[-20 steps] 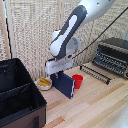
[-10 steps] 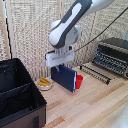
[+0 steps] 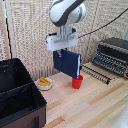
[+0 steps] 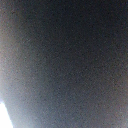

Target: Please shift your gripper toward the book. Carefully hold the book with your gripper. Gently transport the book using your gripper to the caddy's front section. Safely let the book go into the caddy's front area.

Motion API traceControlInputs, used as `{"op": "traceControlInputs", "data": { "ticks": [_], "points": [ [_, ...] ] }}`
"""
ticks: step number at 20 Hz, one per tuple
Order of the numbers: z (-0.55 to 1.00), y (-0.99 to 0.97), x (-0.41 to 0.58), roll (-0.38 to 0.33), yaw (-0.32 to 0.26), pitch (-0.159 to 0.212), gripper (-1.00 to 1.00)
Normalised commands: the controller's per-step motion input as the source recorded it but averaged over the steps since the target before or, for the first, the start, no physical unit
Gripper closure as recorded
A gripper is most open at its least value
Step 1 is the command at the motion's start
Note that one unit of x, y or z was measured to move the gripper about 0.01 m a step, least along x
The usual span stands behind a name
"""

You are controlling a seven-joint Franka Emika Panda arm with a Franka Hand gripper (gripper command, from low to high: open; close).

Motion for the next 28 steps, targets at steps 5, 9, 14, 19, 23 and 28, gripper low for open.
{"op": "traceControlInputs", "data": {
  "ticks": [5, 9, 14, 19, 23, 28],
  "points": [
    [0.64, 0.01, -0.172, 0.049, -0.253, 0.000, 1.00],
    [0.65, 0.04, -0.136, 0.060, -0.262, -0.003, 1.00],
    [0.61, 0.16, -0.038, 0.043, -0.286, -0.033, 1.00],
    [0.31, 0.38, -0.001, 0.045, -0.235, 0.000, 1.00],
    [0.22, 0.45, 0.000, 0.036, -0.220, 0.000, 1.00],
    [0.17, 0.49, 0.000, 0.003, -0.236, 0.000, 1.00]
  ]
}}
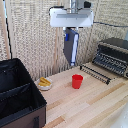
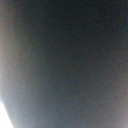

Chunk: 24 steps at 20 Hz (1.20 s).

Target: Please shift your gripper toward the book. Carefully hold the book with your gripper. Gently transport the book using your gripper to the caddy's front section. Safely let the book go into the caddy's front area.

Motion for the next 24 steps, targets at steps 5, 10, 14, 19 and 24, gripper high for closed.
{"op": "traceControlInputs", "data": {
  "ticks": [5, 10, 14, 19, 24],
  "points": [
    [0.18, 0.49, 0.000, 0.000, -0.251, 0.000, 1.00],
    [0.17, 0.49, 0.000, 0.000, -0.252, 0.000, 1.00],
    [0.16, 0.51, 0.000, 0.000, -0.250, -0.002, 1.00],
    [0.11, 0.59, 0.000, -0.002, -0.227, 0.000, 1.00],
    [0.09, 0.64, 0.000, -0.005, -0.210, 0.000, 1.00]
  ]
}}
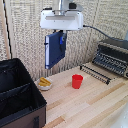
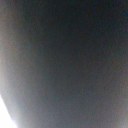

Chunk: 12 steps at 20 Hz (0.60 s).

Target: Please shift your gripper toward the book. Carefully hold the book with your gripper. Gently transport the book using your gripper to the caddy's front section. Safely let the book go into the caddy's front area.

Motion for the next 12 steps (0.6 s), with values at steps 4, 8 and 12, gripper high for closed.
{"op": "traceControlInputs", "data": {
  "ticks": [4, 8, 12],
  "points": [
    [0.09, 0.67, 0.000, -0.005, -0.197, 0.000, 1.00],
    [0.11, 0.66, 0.000, 0.000, -0.191, 0.000, 1.00],
    [0.26, 0.68, 0.000, -0.007, -0.180, -0.006, 1.00]
  ]
}}
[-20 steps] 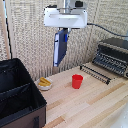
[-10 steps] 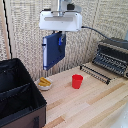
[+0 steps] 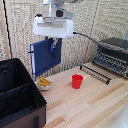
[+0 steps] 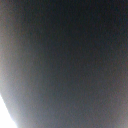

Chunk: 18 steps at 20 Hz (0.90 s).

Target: Please shift your gripper toward the book. Carefully hold the book with your gripper. Gently transport the book using your gripper to the caddy's front section. Safely let the book go into the caddy's front area.

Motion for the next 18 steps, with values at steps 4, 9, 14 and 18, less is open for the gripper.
{"op": "traceControlInputs", "data": {
  "ticks": [4, 9, 14, 18],
  "points": [
    [0.35, 0.68, 0.000, -0.009, -0.173, -0.016, 1.00],
    [0.34, 0.68, 0.000, -0.012, -0.171, -0.008, 1.00],
    [0.29, 0.69, 0.000, -0.021, -0.160, 0.000, 1.00],
    [0.22, 0.70, -0.006, -0.027, -0.140, 0.001, 1.00]
  ]
}}
